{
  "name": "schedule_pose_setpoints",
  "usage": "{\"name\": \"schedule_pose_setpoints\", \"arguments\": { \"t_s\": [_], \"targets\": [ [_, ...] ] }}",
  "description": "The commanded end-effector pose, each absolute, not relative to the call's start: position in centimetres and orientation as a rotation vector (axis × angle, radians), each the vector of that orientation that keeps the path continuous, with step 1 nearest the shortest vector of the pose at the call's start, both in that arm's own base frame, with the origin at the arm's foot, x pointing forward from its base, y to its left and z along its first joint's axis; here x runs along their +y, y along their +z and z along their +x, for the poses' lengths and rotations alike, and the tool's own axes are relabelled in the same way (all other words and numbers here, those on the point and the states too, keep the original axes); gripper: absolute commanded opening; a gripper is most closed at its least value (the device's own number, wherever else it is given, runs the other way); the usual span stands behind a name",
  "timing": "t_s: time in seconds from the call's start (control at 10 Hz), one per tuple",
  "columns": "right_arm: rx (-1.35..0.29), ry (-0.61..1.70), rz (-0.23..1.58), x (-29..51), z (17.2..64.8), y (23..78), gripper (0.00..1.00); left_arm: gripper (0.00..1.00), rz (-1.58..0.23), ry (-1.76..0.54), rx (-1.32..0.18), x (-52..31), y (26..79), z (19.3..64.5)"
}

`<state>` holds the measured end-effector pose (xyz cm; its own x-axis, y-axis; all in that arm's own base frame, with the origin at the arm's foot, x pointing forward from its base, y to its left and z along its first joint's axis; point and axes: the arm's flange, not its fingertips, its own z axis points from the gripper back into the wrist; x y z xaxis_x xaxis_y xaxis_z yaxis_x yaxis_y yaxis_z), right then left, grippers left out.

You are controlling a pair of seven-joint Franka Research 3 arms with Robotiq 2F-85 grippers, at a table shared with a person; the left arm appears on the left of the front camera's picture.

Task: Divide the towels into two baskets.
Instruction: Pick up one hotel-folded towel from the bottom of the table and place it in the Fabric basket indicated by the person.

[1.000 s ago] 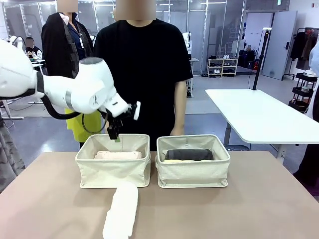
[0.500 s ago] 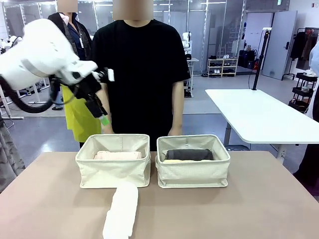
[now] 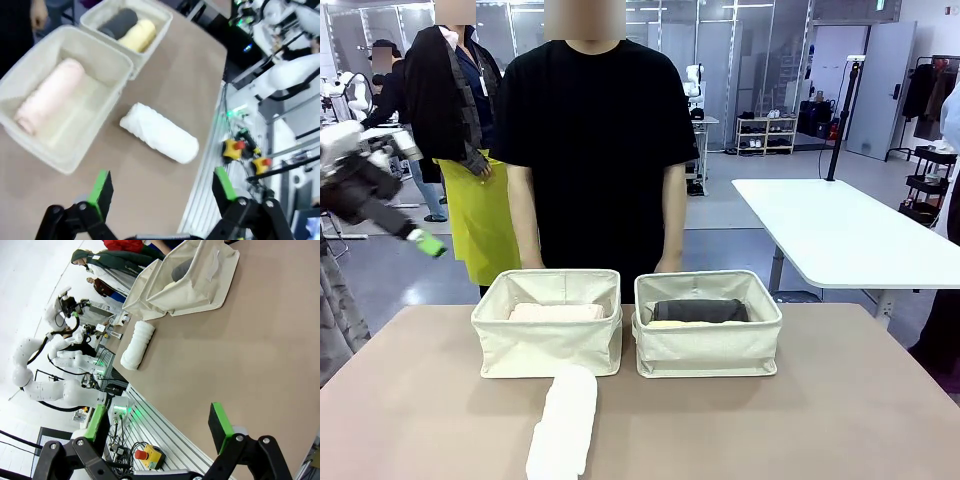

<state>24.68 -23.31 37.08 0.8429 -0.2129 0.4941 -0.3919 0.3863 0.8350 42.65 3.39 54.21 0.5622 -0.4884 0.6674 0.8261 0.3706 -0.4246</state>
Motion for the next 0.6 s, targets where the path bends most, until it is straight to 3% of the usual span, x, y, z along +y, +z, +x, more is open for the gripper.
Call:
{"name": "schedule_pose_setpoints", "arguments": {
  "t_s": [0.0,0.5],
  "targets": [
    [-0.603,0.131,1.193,-23.1,24.4,37.3,1.0,1.0,-0.87,-0.754,-0.547,6.6,53.0,38.4],
    [-0.603,0.131,1.193,-23.1,24.4,37.3,1.0,1.0,-0.88,-0.424,-0.627,18.3,47.3,27.8]
  ]
}}
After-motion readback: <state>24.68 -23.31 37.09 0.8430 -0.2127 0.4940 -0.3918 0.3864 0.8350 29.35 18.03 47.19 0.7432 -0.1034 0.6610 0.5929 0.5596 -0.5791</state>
